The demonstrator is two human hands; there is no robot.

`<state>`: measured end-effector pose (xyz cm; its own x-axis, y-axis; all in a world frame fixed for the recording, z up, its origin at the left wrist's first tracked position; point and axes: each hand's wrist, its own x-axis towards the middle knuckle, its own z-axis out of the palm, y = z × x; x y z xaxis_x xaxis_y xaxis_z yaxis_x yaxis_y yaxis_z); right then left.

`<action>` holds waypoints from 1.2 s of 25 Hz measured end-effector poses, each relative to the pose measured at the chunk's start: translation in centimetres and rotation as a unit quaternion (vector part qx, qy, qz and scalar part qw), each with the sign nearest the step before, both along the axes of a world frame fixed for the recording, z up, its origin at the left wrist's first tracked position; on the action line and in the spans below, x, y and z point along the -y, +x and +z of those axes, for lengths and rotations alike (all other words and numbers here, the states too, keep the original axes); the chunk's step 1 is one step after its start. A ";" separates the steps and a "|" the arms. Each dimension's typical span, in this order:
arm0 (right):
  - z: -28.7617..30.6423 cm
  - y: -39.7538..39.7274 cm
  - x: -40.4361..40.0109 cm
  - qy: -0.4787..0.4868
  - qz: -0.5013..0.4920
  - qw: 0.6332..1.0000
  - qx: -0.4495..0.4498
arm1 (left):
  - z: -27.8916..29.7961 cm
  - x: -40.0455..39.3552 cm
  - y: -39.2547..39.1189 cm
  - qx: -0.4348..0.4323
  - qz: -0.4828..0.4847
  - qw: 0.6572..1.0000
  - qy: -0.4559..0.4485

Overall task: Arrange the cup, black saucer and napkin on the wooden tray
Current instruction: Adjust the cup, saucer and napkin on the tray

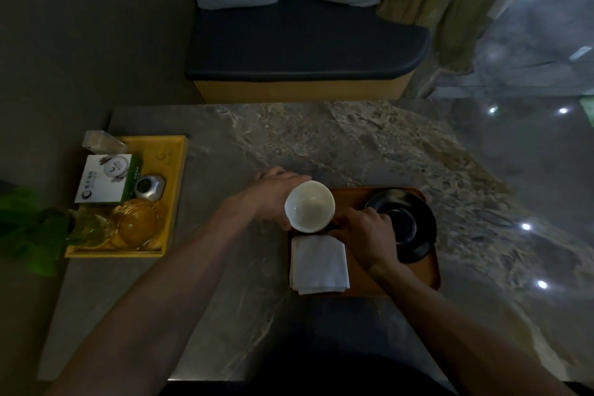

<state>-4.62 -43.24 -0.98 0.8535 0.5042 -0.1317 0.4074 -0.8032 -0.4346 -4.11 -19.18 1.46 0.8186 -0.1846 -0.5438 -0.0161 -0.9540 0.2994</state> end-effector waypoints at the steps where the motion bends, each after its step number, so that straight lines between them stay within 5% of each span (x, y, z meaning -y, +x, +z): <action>1: 0.1 0.1 0.0 0.002 0.006 1.000 -0.001 | -0.2 -0.1 -0.2 0.007 0.004 1.000 -0.007; 16: 0.9 3.9 0.3 -0.031 0.076 0.997 0.007 | -2.5 2.2 -6.1 0.084 0.261 0.955 -0.108; 30: 0.6 5.6 1.5 -0.071 0.102 0.992 0.009 | -3.1 2.6 -5.1 0.080 0.260 0.946 -0.174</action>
